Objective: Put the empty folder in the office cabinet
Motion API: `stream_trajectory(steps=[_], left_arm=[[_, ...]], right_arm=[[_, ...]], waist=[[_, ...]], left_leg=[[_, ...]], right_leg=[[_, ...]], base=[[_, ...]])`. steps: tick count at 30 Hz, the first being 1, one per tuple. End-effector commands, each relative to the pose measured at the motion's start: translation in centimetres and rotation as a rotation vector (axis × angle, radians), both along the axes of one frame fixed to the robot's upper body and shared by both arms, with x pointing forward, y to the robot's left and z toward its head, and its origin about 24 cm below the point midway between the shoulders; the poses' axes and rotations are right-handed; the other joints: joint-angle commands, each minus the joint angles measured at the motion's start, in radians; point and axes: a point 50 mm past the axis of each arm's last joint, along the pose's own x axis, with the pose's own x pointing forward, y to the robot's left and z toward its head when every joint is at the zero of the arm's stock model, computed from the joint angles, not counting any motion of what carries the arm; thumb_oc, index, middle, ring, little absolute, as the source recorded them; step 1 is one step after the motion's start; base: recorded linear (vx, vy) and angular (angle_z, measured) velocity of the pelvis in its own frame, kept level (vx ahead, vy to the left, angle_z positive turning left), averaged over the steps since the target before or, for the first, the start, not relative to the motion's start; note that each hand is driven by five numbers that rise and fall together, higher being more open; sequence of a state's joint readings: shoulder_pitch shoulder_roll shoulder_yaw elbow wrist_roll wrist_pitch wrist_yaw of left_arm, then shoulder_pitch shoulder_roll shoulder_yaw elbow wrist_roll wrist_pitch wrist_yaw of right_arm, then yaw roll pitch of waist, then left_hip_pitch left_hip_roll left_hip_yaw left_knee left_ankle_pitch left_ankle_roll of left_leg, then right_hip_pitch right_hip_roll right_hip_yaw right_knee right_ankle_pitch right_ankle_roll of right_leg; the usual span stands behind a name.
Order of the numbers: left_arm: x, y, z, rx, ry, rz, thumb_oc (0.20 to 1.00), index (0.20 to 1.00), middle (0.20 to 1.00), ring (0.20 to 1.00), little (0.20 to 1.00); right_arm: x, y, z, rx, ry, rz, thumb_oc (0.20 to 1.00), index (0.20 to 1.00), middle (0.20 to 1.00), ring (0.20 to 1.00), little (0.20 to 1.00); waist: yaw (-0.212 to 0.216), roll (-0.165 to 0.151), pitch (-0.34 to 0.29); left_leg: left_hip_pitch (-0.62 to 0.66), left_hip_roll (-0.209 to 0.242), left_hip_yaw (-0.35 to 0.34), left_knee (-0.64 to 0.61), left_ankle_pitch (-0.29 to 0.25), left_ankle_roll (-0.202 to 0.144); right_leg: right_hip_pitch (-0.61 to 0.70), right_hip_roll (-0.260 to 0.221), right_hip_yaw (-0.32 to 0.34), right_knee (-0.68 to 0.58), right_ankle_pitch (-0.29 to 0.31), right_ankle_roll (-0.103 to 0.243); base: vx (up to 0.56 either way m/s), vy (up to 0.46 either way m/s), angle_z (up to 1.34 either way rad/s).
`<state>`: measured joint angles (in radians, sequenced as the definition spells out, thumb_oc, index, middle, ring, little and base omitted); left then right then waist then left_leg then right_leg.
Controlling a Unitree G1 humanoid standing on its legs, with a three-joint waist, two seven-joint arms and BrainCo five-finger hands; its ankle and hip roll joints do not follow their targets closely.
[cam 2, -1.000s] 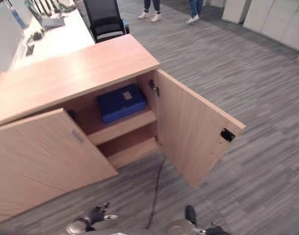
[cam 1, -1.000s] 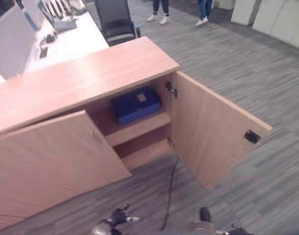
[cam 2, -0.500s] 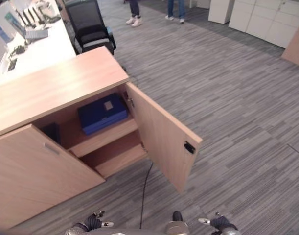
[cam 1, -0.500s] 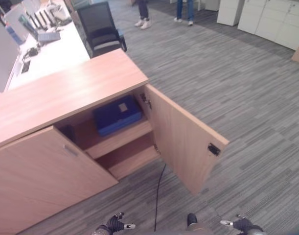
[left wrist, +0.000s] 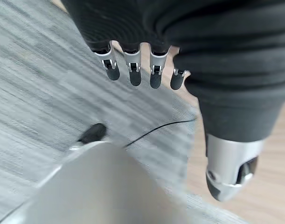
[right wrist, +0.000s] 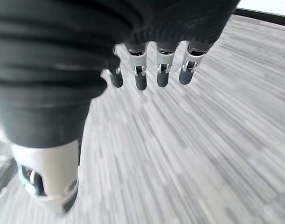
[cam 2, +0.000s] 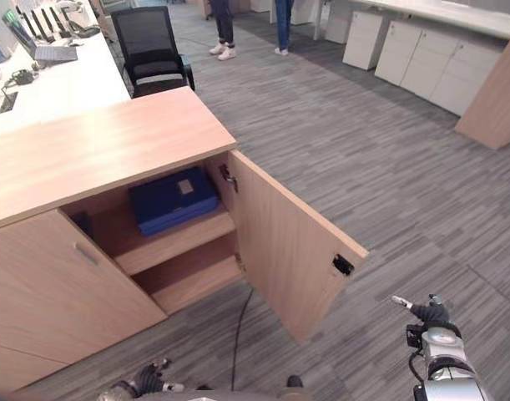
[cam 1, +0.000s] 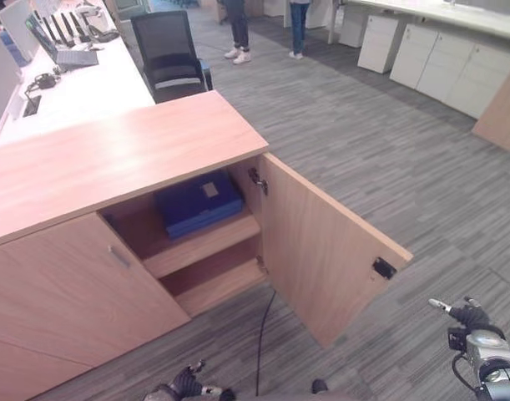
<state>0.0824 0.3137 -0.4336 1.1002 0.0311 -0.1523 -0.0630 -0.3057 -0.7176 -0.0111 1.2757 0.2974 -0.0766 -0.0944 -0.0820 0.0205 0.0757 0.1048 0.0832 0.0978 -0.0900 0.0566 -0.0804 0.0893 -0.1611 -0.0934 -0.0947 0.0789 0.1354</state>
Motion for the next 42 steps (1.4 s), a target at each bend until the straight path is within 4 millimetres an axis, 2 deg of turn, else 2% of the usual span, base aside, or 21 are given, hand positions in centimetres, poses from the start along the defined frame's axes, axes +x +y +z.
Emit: stream_trajectory(steps=[1, 2, 3, 4, 5, 7, 9, 12, 15, 16, 17, 18, 19, 20, 22, 23, 25, 29, 35, 36, 42], left_arm=[[1.1, -1.4, 0.0, -0.026, -0.016, -0.077, 1.000, 1.000, 1.000, 1.000, 1.000], [0.8, -1.6, -0.1, -0.032, -0.004, -0.093, 1.000, 1.000, 1.000, 1.000, 1.000], [0.9, -1.7, -0.1, -0.033, -0.004, -0.093, 1.000, 1.000, 1.000, 1.000, 1.000], [0.7, -1.8, -0.2, -0.033, 0.003, -0.103, 1.000, 1.000, 1.000, 1.000, 1.000], [0.7, -1.9, -0.2, -0.033, 0.002, -0.102, 1.000, 1.000, 1.000, 1.000, 1.000], [0.7, -2.4, -0.3, -0.044, 0.003, -0.118, 1.000, 1.000, 1.000, 1.000, 1.000], [0.6, -2.6, -0.3, -0.046, 0.004, -0.119, 1.000, 1.000, 1.000, 1.000, 1.000], [1.1, -3.4, -0.3, -0.062, -0.006, -0.137, 1.000, 1.000, 1.000, 1.000, 1.000], [2.0, -4.4, -0.1, -0.078, -0.032, -0.172, 1.000, 1.000, 1.000, 1.000, 1.000], [2.7, -5.3, 0.1, -0.094, -0.049, -0.220, 1.000, 1.000, 1.000, 1.000, 1.000], [2.7, -5.3, 0.1, -0.094, -0.049, -0.221, 1.000, 1.000, 1.000, 1.000, 1.000], [3.4, -6.0, 0.4, -0.102, -0.070, -0.262, 1.000, 1.000, 1.000, 1.000, 1.000], [3.4, -6.0, 0.4, -0.102, -0.071, -0.262, 1.000, 1.000, 1.000, 1.000, 1.000], [4.8, -6.2, 0.9, -0.097, -0.110, -0.299, 1.000, 1.000, 1.000, 1.000, 1.000], [6.8, -5.8, 1.7, -0.081, -0.167, -0.286, 1.000, 1.000, 1.000, 1.000, 1.000], [7.1, -5.6, 1.9, -0.078, -0.174, -0.277, 1.000, 1.000, 1.000, 1.000, 1.000], [7.0, -5.4, 1.8, -0.080, -0.170, -0.253, 1.000, 1.000, 1.000, 1.000, 1.000], [6.3, -5.4, 1.6, -0.101, -0.160, -0.204, 1.000, 1.000, 1.000, 1.000, 1.000], [5.7, -7.2, 1.4, -0.138, -0.141, -0.258, 1.000, 1.000, 1.000, 1.000, 1.000], [4.1, -2.9, 0.9, -0.055, -0.085, -0.191, 1.000, 1.000, 1.000, 1.000, 1.000], [4.1, -1.8, 1.2, -0.041, -0.105, -0.166, 1.000, 1.000, 1.000, 1.000, 1.000]], right_arm=[[2.2, -1.3, 3.1, -0.055, -0.108, -0.032, 1.000, 1.000, 1.000, 1.000, 1.000], [3.6, -1.8, 5.1, -0.082, -0.171, -0.025, 1.000, 1.000, 1.000, 1.000, 1.000], [3.6, -1.8, 5.2, -0.082, -0.172, -0.024, 1.000, 1.000, 1.000, 1.000, 1.000], [4.8, -1.7, 6.4, -0.095, -0.218, -0.011, 1.000, 1.000, 1.000, 1.000, 1.000], [4.9, -1.7, 6.4, -0.095, -0.219, -0.011, 1.000, 1.000, 1.000, 1.000, 1.000], [6.8, -0.6, 7.4, -0.083, -0.289, 0.024, 1.000, 1.000, 1.000, 1.000, 1.000], [7.3, -0.2, 7.5, -0.074, -0.306, 0.033, 1.000, 1.000, 1.000, 1.000, 1.000], [8.1, 1.2, 7.0, -0.030, -0.345, 0.061, 1.000, 1.000, 1.000, 1.000, 1.000], [7.7, 2.0, 5.6, 0.000, -0.323, 0.068, 1.000, 1.000, 1.000, 1.000, 1.000], [7.2, 2.4, 4.5, 0.015, -0.291, 0.065, 1.000, 1.000, 1.000, 1.000, 1.000], [7.2, 2.4, 4.4, 0.016, -0.291, 0.064, 1.000, 1.000, 1.000, 1.000, 1.000], [7.6, 3.2, 4.0, 0.027, -0.278, 0.080, 1.000, 1.000, 1.000, 1.000, 1.000], [7.6, 3.2, 4.0, 0.027, -0.279, 0.081, 1.000, 1.000, 1.000, 1.000, 1.000], [7.7, 3.6, 3.7, 0.041, -0.277, 0.081, 1.000, 1.000, 1.000, 1.000, 1.000], [8.4, 4.6, 3.5, 0.057, -0.289, 0.108, 1.000, 1.000, 1.000, 1.000, 1.000], [8.4, 5.0, 3.2, 0.062, -0.284, 0.122, 1.000, 1.000, 1.000, 1.000, 1.000], [8.3, 5.3, 2.7, 0.069, -0.267, 0.127, 1.000, 1.000, 1.000, 1.000, 1.000], [7.0, 5.1, 1.5, 0.096, -0.245, 0.090, 1.000, 1.000, 1.000, 1.000, 1.000], [7.7, 5.1, 2.2, 0.068, -0.226, 0.128, 1.000, 1.000, 1.000, 1.000, 1.000], [7.9, 4.4, 3.2, 0.037, -0.243, 0.133, 1.000, 1.000, 1.000, 1.000, 1.000], [9.4, 4.2, 5.2, 0.000, -0.281, 0.170, 1.000, 1.000, 1.000, 1.000, 1.000]], waist=[[0.021, -0.004, 0.018], [0.023, -0.010, 0.011], [0.024, -0.010, 0.012], [0.024, -0.013, 0.009], [0.024, -0.013, 0.010], [0.024, -0.018, 0.013], [0.025, -0.020, 0.013], [0.016, -0.023, 0.013], [0.003, -0.025, 0.018], [-0.012, -0.020, 0.023], [-0.008, -0.021, 0.022], [-0.021, -0.019, 0.041], [-0.018, -0.019, 0.040], [-0.030, -0.015, 0.059], [-0.017, 0.004, 0.080], [-0.011, 0.004, 0.076], [-0.006, -0.007, 0.067], [0.004, -0.022, 0.031], [-0.003, -0.013, 0.013], [0.002, -0.007, 0.013], [0.006, -0.007, 0.013]], left_leg=[[0.016, 0.063, -0.004, 0.039, -0.043, -0.047], [0.030, 0.061, 0.010, 0.027, -0.049, -0.042], [0.032, 0.061, 0.011, 0.026, -0.049, -0.041], [0.039, 0.057, 0.017, 0.021, -0.055, -0.038], [0.040, 0.057, 0.019, 0.021, -0.056, -0.037], [0.040, 0.053, 0.030, 0.024, -0.056, -0.029], [0.043, 0.053, 0.038, 0.024, -0.058, -0.027], [0.050, 0.045, 0.048, 0.025, -0.077, -0.019], [0.043, 0.034, 0.060, 0.030, -0.080, -0.006], [0.057, 0.023, 0.070, 0.020, -0.103, 0.003], [0.056, 0.022, 0.073, 0.020, -0.102, 0.004], [0.062, 0.014, 0.098, 0.018, -0.112, 0.011], [0.061, 0.014, 0.100, 0.018, -0.112, 0.012], [0.054, 0.015, 0.115, 0.016, -0.101, 0.015], [0.018, 0.025, 0.146, 0.028, -0.081, 0.029], [-0.002, 0.022, 0.160, 0.038, -0.080, 0.033], [-0.012, 0.015, 0.168, 0.054, -0.087, 0.031], [-0.010, 0.007, 0.176, 0.071, -0.094, 0.026], [0.020, 0.012, 0.181, 0.035, -0.085, 0.014], [0.025, 0.014, 0.178, 0.026, -0.079, 0.009], [0.035, 0.019, 0.168, 0.019, -0.076, 0.004]], right_leg=[[0.032, 0.019, -0.019, 0.018, -0.091, 0.023], [0.031, 0.013, -0.014, 0.020, -0.086, 0.033], [0.031, 0.013, -0.012, 0.021, -0.086, 0.033], [0.031, 0.008, -0.007, 0.022, -0.084, 0.037], [0.031, 0.008, -0.006, 0.022, -0.084, 0.037], [0.016, 0.002, 0.002, 0.031, -0.067, 0.042], [0.011, 0.001, 0.006, 0.035, -0.066, 0.044], [0.004, -0.008, 0.019, 0.047, -0.071, 0.054], [-0.026, -0.024, 0.040, 0.071, -0.059, 0.062], [-0.036, -0.036, 0.044, 0.077, -0.057, 0.076], [-0.039, -0.037, 0.048, 0.078, -0.056, 0.076], [-0.086, -0.043, 0.052, 0.108, -0.021, 0.102], [-0.089, -0.043, 0.055, 0.111, -0.021, 0.102], [-0.132, -0.032, 0.066, 0.165, -0.009, 0.121], [-0.158, -0.012, -0.012, 0.264, -0.066, 0.099], [-0.144, -0.006, -0.050, 0.275, -0.097, 0.079], [-0.124, -0.011, -0.077, 0.253, -0.112, 0.063], [-0.073, -0.007, -0.064, 0.155, -0.097, 0.047], [-0.028, 0.007, -0.066, 0.058, -0.075, 0.041], [-0.020, 0.009, -0.067, 0.049, -0.074, 0.042], [0.001, 0.014, -0.074, 0.047, -0.081, 0.036]], base=[[0.05, 0.108, -0.04], [0.03, 0.066, -0.10], [0.04, 0.100, -0.11], [0.02, 0.039, -0.10], [-0.02, 0.053, -0.11], [-0.03, 0.036, -0.14], [0.00, 0.036, -0.21], [0.02, 0.064, -0.21], [0.00, 0.094, -0.22], [0.02, 0.112, -0.22], [-0.04, 0.121, -0.09], [-0.07, 0.046, -0.16], [-0.15, 0.079, -0.44], [-0.24, 0.099, -0.60], [-0.30, 0.102, -0.60], [-0.12, 0.020, -0.76], [-0.01, -0.060, -0.72], [0.05, -0.077, -0.28], [0.03, -0.045, -0.08], [0.00, 0.000, 0.00], [0.00, 0.000, 0.01]])
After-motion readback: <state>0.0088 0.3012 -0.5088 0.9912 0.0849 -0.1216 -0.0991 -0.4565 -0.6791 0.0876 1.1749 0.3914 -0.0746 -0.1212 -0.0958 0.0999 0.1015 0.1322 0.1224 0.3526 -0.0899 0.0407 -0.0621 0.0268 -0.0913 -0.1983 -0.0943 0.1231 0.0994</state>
